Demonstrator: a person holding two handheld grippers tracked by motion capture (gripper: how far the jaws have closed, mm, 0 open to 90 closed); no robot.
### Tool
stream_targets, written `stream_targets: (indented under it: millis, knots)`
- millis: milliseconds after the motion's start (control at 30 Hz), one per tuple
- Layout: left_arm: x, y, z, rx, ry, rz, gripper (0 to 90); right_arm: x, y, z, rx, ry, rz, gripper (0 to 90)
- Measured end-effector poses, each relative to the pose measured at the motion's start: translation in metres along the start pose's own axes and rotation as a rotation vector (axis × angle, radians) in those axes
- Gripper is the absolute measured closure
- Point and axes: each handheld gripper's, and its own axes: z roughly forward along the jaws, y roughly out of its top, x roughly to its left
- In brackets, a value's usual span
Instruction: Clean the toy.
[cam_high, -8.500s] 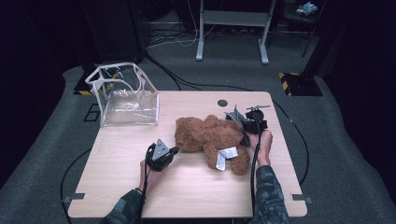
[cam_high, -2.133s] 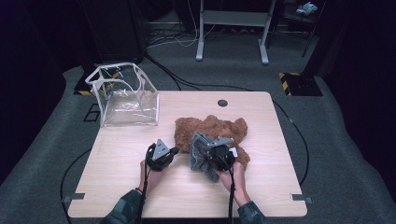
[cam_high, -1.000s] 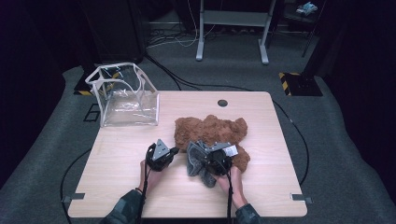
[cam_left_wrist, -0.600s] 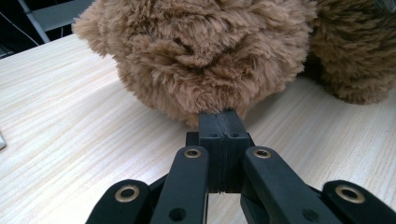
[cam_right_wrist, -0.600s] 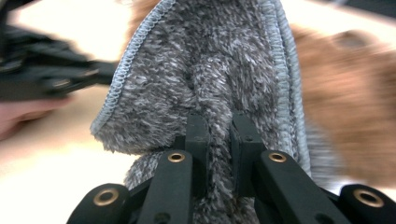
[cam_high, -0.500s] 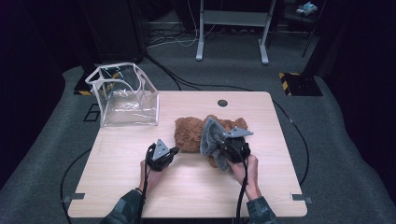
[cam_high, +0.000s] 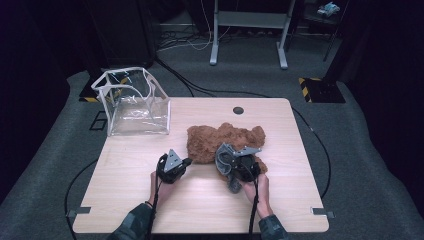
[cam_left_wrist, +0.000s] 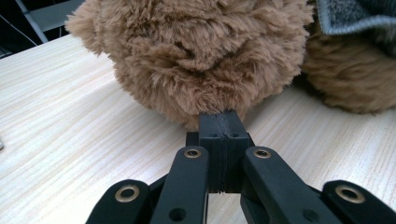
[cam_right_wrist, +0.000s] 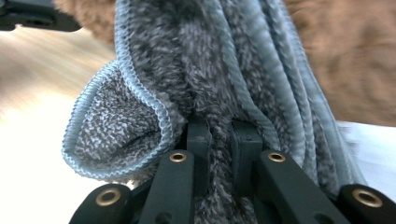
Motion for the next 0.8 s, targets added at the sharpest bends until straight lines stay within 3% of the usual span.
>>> stream_targets:
  millis: [233,333,500,567,633,733,800]
  knots:
    - [0.0,0.0,0.0,-0.003,0.0,-0.004,89.7,0.015,-0.009,0.014,0.066,0.033,-0.044,81.2]
    - [0.001,0.0,0.0,-0.006,0.004,-0.004,89.7,0.017,-0.009,0.008,0.075,0.026,-0.049,81.0]
    - [0.001,0.0,0.0,-0.008,0.003,-0.004,89.7,0.004,0.007,-0.022,-0.036,-0.012,-0.01,81.0]
    - [0.001,0.0,0.0,-0.008,0.002,-0.004,89.7,0.001,0.014,-0.029,-0.081,-0.045,-0.02,80.9]
    - [0.001,0.0,0.0,-0.006,0.003,-0.004,89.7,0.001,0.019,-0.029,-0.089,-0.084,-0.027,81.0]
    - [0.0,0.0,0.0,-0.002,0.0,-0.002,89.7,0.002,0.022,-0.018,-0.068,-0.094,-0.019,81.1]
    - [0.0,0.0,0.0,-0.003,-0.001,-0.001,89.7,0.006,0.02,-0.011,-0.046,-0.076,-0.014,81.1]
